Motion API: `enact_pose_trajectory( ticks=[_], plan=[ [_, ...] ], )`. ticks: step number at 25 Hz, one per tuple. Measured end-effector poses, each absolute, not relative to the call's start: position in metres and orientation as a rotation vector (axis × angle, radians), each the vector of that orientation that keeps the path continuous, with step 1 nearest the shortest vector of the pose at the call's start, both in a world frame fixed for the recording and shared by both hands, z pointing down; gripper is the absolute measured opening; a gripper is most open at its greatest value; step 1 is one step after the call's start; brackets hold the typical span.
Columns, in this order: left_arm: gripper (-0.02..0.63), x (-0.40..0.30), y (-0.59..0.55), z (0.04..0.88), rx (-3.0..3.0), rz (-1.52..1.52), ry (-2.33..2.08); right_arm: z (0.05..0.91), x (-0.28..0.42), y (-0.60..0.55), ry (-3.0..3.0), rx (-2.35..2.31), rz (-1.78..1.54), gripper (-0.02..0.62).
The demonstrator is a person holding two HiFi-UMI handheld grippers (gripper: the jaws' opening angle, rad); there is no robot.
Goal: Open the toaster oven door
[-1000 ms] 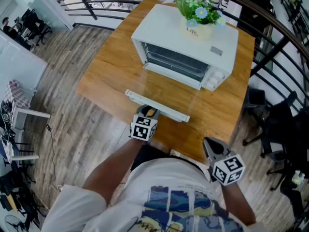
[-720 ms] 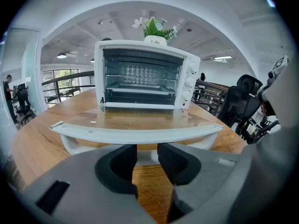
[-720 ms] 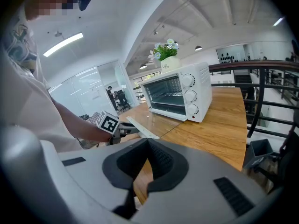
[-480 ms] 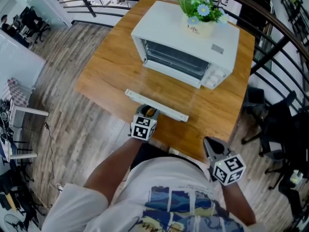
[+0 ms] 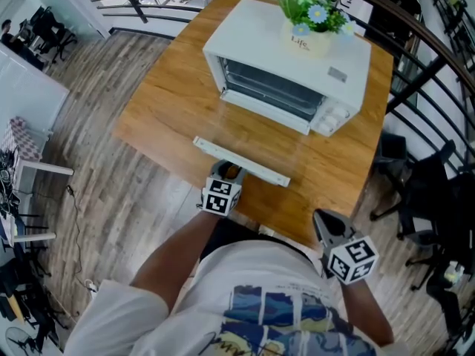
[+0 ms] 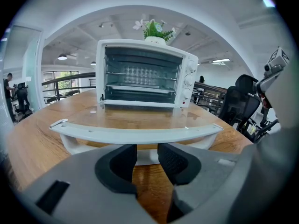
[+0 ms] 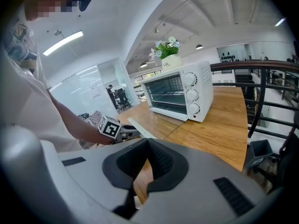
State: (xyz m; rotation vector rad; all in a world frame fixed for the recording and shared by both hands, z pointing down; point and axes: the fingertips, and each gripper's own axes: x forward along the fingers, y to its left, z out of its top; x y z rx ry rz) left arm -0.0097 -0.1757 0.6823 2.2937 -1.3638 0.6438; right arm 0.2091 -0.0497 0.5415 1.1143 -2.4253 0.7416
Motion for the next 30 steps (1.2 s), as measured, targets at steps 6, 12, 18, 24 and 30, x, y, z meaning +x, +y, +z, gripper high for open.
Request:
enact_pose_trajectory(
  ticks=[6,12,18,24,30],
  plan=[
    [0.127,-0.009,-0.177,0.685,2.296,0.636,-1.360,0.541,0.209,-0.054,-2.422,1.114,0.744,0.002],
    [0.127,-0.009,-0.175,0.689,2.302,0.621,-1.357,0.543,0.207,-0.054,-2.420,1.106,0.742,0.002],
    [0.127,-0.009,-0.176,0.689,2.307,0.621,-1.357,0.544,0.204,-0.057,-2.424,1.099,0.749,0.002],
    [0.127,-0.009,-0.176,0.689,2.307,0.621,-1.355,0.544,0.200,-0.060,-2.433,1.091,0.754,0.002],
    [0.127,-0.009,-0.176,0.689,2.308,0.620,-1.352,0.544,0.199,-0.062,-2.440,1.094,0.748,0.002]
  ],
)
